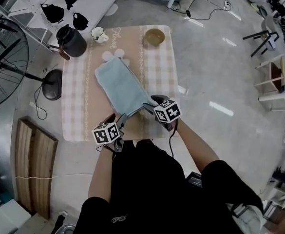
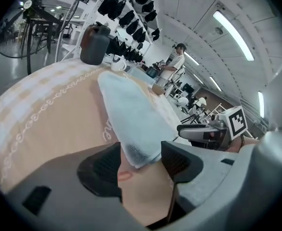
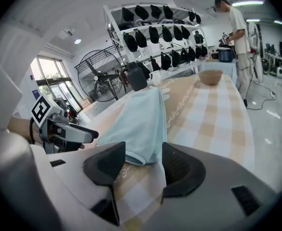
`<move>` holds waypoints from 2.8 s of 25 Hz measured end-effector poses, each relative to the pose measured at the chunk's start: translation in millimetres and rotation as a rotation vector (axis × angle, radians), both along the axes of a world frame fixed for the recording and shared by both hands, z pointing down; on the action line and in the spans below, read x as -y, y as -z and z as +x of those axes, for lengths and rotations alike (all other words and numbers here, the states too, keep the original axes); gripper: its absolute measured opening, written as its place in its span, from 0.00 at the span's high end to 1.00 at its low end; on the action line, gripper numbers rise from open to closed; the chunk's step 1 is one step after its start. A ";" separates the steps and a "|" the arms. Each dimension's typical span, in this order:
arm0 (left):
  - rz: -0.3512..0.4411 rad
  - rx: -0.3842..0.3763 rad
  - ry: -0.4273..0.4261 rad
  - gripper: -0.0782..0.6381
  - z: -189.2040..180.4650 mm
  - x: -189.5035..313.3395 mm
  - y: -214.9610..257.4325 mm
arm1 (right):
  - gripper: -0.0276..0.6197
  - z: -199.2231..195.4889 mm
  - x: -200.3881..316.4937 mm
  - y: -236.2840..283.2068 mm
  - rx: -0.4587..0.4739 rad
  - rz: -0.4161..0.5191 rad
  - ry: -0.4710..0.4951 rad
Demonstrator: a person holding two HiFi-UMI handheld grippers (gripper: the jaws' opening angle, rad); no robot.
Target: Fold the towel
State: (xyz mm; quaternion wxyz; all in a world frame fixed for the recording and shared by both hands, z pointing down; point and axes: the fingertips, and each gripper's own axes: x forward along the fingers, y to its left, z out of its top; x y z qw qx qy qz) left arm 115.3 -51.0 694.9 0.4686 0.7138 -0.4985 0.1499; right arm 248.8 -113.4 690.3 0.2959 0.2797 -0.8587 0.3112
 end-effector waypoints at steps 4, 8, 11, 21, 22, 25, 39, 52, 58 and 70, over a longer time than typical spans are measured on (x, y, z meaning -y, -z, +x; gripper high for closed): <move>-0.031 0.008 0.025 0.55 0.1 5.0 -10.9 | 0.62 -2.3 3.2 -10.6 0.005 -0.036 -0.027; -0.066 0.000 0.042 0.55 2.0 9.8 -21.3 | 0.62 -5.8 8.7 -22.2 0.000 -0.074 -0.040; -0.085 -0.012 0.044 0.55 6.5 12.3 -24.0 | 0.62 -4.7 11.4 -30.9 -0.015 -0.092 -0.050; -0.119 0.043 0.056 0.55 11.1 11.7 -39.7 | 0.63 -6.7 15.7 -40.9 -0.083 -0.055 -0.045; -0.118 0.059 0.051 0.56 10.9 11.4 -40.1 | 0.63 -6.2 15.7 -41.3 -0.093 -0.048 -0.039; -0.105 0.108 0.016 0.60 9.7 10.4 -41.1 | 0.63 -5.8 12.9 -41.9 -0.116 -0.030 0.010; -0.098 0.034 -0.029 0.72 4.1 -26.0 -41.3 | 0.83 -21.9 -47.2 -38.9 -0.086 -0.059 0.150; -0.075 -0.004 -0.036 0.76 2.7 -74.9 -14.2 | 0.85 -25.8 -103.1 -14.8 -0.050 -0.060 0.214; -0.027 -0.040 -0.037 0.78 -4.0 -60.1 11.1 | 0.85 -31.5 -92.9 9.1 -0.017 -0.053 0.193; 0.050 -0.155 -0.057 0.79 -31.6 18.3 58.5 | 0.85 -55.6 -18.0 54.9 -0.001 -0.040 0.083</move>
